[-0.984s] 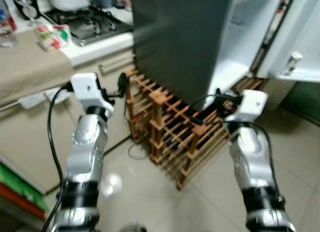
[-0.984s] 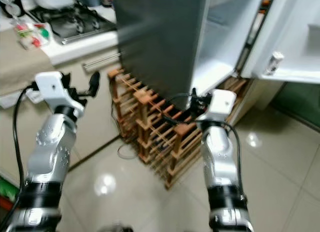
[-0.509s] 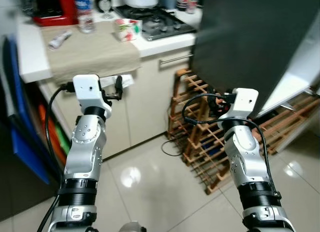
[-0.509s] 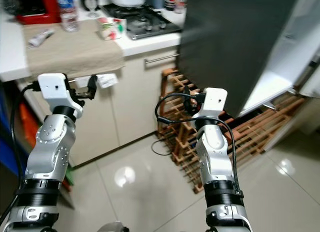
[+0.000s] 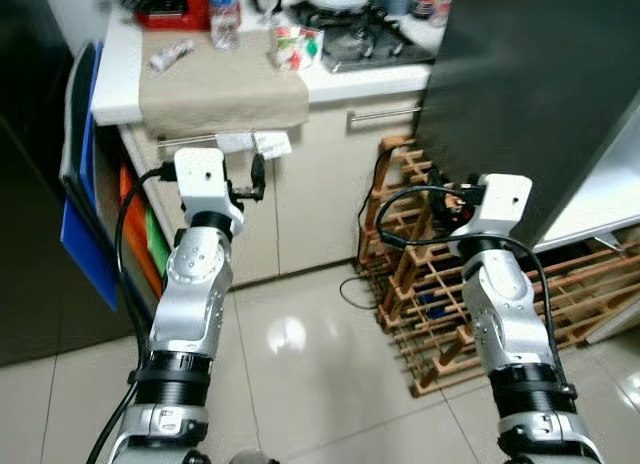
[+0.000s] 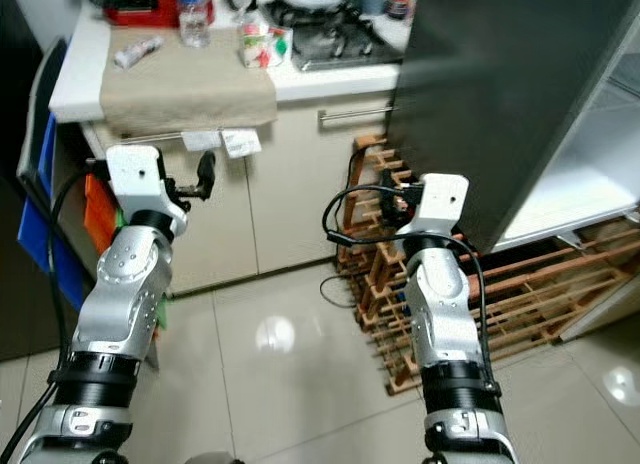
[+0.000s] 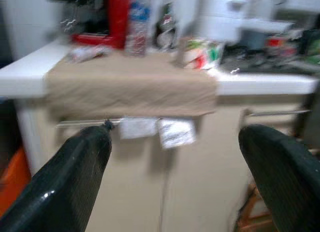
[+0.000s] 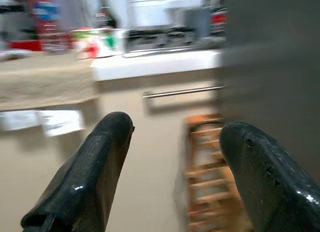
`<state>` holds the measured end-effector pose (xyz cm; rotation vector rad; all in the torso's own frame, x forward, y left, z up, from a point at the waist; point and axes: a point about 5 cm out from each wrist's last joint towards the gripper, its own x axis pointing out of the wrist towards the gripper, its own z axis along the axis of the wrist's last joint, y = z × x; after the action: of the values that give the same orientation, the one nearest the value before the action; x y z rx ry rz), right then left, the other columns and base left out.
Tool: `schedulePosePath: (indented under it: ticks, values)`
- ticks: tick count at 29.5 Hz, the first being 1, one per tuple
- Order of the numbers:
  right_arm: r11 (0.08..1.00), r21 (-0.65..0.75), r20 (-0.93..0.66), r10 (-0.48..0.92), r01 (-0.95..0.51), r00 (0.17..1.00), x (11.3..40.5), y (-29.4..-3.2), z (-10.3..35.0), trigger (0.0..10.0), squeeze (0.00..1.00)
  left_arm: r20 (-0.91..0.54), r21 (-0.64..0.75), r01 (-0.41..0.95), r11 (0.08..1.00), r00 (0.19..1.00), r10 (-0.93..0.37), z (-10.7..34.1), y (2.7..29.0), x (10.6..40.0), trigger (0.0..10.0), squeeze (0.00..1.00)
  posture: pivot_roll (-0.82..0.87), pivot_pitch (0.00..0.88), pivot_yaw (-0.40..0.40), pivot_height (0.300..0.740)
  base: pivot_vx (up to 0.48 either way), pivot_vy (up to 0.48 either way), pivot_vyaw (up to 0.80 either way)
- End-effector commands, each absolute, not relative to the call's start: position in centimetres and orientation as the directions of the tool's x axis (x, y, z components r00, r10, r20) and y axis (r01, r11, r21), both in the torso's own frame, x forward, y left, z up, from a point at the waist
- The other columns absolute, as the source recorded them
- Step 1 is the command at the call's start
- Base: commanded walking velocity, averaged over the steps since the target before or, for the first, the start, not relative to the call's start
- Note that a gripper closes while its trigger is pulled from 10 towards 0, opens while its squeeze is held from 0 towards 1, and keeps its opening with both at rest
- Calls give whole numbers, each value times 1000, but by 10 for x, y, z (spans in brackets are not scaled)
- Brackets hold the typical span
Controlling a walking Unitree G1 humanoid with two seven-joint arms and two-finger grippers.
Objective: Restocking fridge
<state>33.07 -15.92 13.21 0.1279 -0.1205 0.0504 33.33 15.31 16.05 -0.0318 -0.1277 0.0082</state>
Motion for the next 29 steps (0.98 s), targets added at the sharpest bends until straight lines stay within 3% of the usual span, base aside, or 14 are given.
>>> schedulePosePath:
  ticks: [1,12,29]
  values:
    - [992,107,149,54,-71,987,333,-156,140,10000,0,147,-50,-16,999,989,24,164,154,334,10000,0,-43,0,11,740,0,0,538]
    - [990,117,154,57,-76,986,336,-154,142,10000,0,177,-56,6,998,984,4,169,155,336,10000,0,-40,0,8,740,0,0,485]
    - [994,61,178,77,-89,981,334,-149,144,10000,0,212,-63,-14,998,977,27,179,157,342,10000,0,-41,0,3,740,479,0,0]
